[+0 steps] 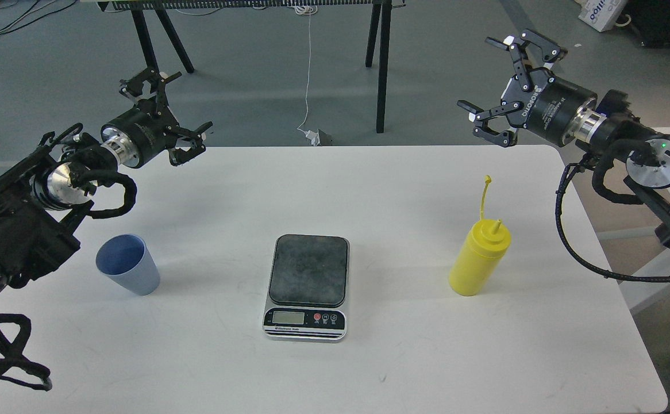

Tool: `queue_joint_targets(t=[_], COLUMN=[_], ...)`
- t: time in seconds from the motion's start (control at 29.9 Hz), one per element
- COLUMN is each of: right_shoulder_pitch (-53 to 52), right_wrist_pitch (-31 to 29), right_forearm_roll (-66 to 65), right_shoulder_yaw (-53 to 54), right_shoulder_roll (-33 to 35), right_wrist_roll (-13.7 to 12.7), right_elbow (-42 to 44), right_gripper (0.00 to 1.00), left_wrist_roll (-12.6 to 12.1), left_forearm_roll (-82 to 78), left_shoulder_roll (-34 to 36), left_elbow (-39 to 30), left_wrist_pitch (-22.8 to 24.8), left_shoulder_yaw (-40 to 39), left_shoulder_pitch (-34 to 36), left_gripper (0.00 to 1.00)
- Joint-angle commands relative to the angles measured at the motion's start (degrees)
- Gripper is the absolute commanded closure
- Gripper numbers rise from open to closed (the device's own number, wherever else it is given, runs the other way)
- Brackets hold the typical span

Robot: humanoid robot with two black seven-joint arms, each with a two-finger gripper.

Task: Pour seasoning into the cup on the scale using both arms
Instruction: 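Raise the left gripper and swing it toward the blue cup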

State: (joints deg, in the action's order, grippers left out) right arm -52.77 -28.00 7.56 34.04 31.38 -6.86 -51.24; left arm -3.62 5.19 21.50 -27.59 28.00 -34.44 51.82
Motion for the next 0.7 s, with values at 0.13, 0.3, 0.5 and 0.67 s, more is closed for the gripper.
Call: queue_joint_targets(t=[0.13,0.3,0.5,0.67], right_shoulder_pitch=[0.3,0.39,0.56,0.48], right_wrist_pitch=[0.0,0.0,0.0,0.0], right_forearm_roll=[0.0,0.0,0.0,0.0], right_shoulder_yaw=[0.23,0.15,0.15,0.23], right_shoulder_roll=[-0.44,-1.49,-2.2,-2.9], right_wrist_roll=[0.0,0.0,0.0,0.0], right_elbow=[0.0,0.0,0.0,-0.09], right_gripper=[0.0,0.0,0.0,0.0], left_wrist_roll=[-0.86,-1.21,0.97,12.29], left_forearm_roll=[0.25,1.66,1.84,2.89], left_shoulder_roll=[-0.15,-0.06,-0.41,-3.3], left_elbow=[0.0,0.0,4.9,8.25], left_wrist_pitch=[0.0,0.0,0.0,0.0], left_shoulder_yaw=[-0.19,-0.37,-0.72,-1.95], left_shoulder_pitch=[0.56,1.71,2.67,2.85], left_gripper=[0.0,0.0,0.0,0.0])
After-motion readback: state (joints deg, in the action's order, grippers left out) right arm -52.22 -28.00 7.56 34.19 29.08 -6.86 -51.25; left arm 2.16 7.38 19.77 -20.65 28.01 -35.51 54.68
